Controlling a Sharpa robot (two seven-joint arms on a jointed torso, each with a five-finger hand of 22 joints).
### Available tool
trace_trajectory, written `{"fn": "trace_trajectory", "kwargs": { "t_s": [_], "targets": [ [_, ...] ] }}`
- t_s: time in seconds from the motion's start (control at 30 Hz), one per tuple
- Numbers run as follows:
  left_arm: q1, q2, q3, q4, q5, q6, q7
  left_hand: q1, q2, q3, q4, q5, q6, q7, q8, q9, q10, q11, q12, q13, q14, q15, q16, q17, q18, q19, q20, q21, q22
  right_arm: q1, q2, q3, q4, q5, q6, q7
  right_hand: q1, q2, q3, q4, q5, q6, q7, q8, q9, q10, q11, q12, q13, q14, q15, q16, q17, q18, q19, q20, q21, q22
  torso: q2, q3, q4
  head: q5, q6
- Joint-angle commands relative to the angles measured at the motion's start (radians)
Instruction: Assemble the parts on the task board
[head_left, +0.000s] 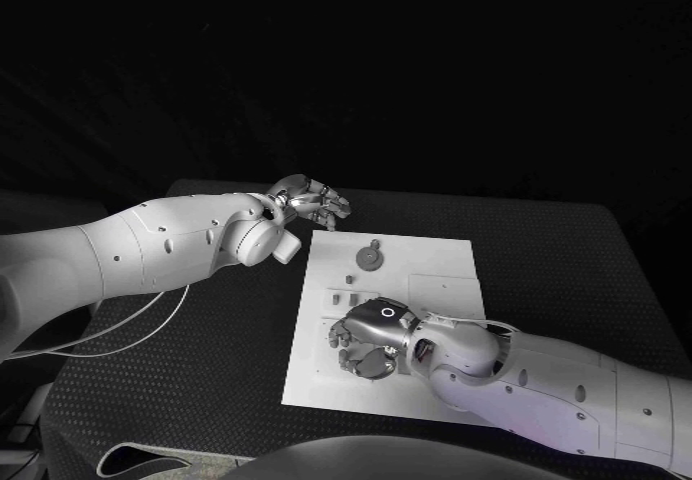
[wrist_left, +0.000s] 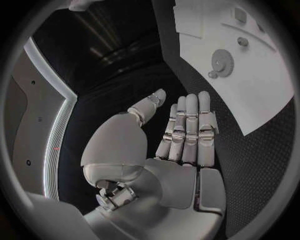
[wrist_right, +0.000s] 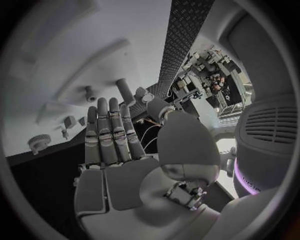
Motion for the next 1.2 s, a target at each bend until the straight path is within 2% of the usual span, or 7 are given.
{"fn": "trace_trajectory", "kwargs": {
  "t_s": [0.03,0.33,0.57,0.8,0.9,1.13,1.2],
  "targets": [
    [0.002,0.000,0.001,0.002,0.006,0.013,0.009,-0.009,0.004,-0.002,0.002,-0.002,-0.009,0.000,0.004,-0.001,-0.006,0.001,0.001,0.002,0.005,0.001,-0.006,0.001,0.017,0.003,0.000,-0.005,0.002,0.000,-0.022,0.001,0.017,0.045,-0.047,0.032,0.000,-0.015,-0.004,0.007,0.000,-0.006,-0.003,-0.004,0.001,-0.001,-0.003,0.003,0.001,-0.002,-0.003,-0.001,0.001,-0.022,-0.006,-0.002,0.004,0.028,0.000,-0.0001,-0.0002,-0.001,0.003],
    [0.002,0.000,0.001,-0.010,0.006,0.010,0.012,-0.010,0.004,-0.003,0.003,-0.002,-0.009,0.000,0.004,-0.002,-0.006,0.002,0.001,0.002,0.005,0.001,-0.006,0.002,0.017,0.003,0.000,-0.005,0.002,0.047,-0.138,0.053,0.104,0.249,-0.066,0.100,-0.094,-0.048,-0.094,0.034,0.000,-0.034,0.008,-0.015,-0.001,-0.027,0.007,-0.005,0.001,-0.054,0.019,-0.022,0.000,-0.045,-0.069,-0.002,-0.002,0.028,-0.003,0.0018,-0.0053,-0.017,0.021],
    [0.001,0.011,0.000,-0.036,0.006,0.014,0.017,-0.011,0.006,-0.003,0.004,-0.002,-0.004,-0.001,0.007,-0.001,-0.005,0.001,0.002,0.002,0.005,0.001,-0.007,0.002,0.017,0.004,0.000,-0.006,0.002,0.147,-0.285,0.088,0.157,0.392,0.104,0.044,-0.119,0.023,-0.136,0.038,0.001,-0.012,-0.001,0.002,0.009,0.039,-0.025,0.035,0.022,0.022,-0.017,0.020,0.019,-0.029,-0.015,-0.017,0.040,0.026,-0.009,0.0028,-0.0105,-0.036,0.042],
    [-0.001,0.020,0.000,-0.049,0.007,0.018,0.023,-0.012,0.011,-0.003,0.005,-0.002,0.007,-0.007,0.015,0.001,-0.001,-0.001,0.003,0.004,0.005,0.001,-0.007,0.003,0.017,0.004,0.000,-0.008,0.004,0.180,-0.353,0.089,0.097,0.489,0.227,-0.107,-0.175,0.049,-0.161,0.093,0.004,0.033,-0.034,0.025,0.028,0.210,-0.102,0.169,0.132,0.191,-0.103,0.148,0.115,0.024,0.152,-0.038,0.121,0.026,-0.019,0.0046,-0.0200,-0.044,0.054],
    [-0.001,0.019,0.000,-0.048,0.007,0.019,0.022,-0.012,0.011,-0.003,0.005,-0.002,0.007,-0.007,0.015,0.001,-0.001,-0.001,0.003,0.004,0.005,0.001,-0.007,0.003,0.017,0.004,0.000,-0.008,0.004,0.180,-0.376,0.088,0.094,0.521,0.278,-0.172,-0.156,0.057,-0.189,0.086,0.009,0.051,-0.079,0.027,0.049,0.157,-0.113,0.487,0.448,0.194,-0.166,0.422,0.353,0.053,0.241,-0.067,0.222,0.037,-0.022,0.0057,-0.0223,-0.046,0.053],
    [-0.002,0.006,-0.001,-0.012,0.008,0.019,0.019,-0.013,0.010,-0.004,0.005,-0.002,0.007,-0.007,0.015,0.000,-0.001,-0.001,0.003,0.004,0.005,0.001,-0.007,0.003,0.017,0.004,0.001,-0.008,0.004,0.178,-0.417,0.066,0.156,0.600,0.396,-0.309,-0.243,0.071,-0.216,0.151,0.001,0.060,-0.067,0.024,0.079,0.055,-0.139,0.885,0.808,0.231,-0.232,0.725,0.505,0.054,0.325,-0.112,0.418,0.030,-0.023,0.0080,-0.0261,-0.048,0.053],
    [-0.002,0.007,-0.001,0.001,0.008,0.021,0.018,-0.013,0.010,-0.004,0.005,-0.002,0.007,-0.007,0.015,0.000,-0.001,-0.001,0.003,0.004,0.005,0.001,-0.007,0.003,0.017,0.004,0.001,-0.008,0.004,0.176,-0.434,0.043,0.178,0.623,0.412,-0.360,-0.278,0.069,-0.208,0.179,-0.001,0.068,-0.074,0.025,0.093,0.042,-0.143,0.960,0.874,0.235,-0.242,0.802,0.504,0.054,0.330,-0.132,0.486,0.030,-0.023,0.0071,-0.0253,-0.053,0.050]
  ]
}}
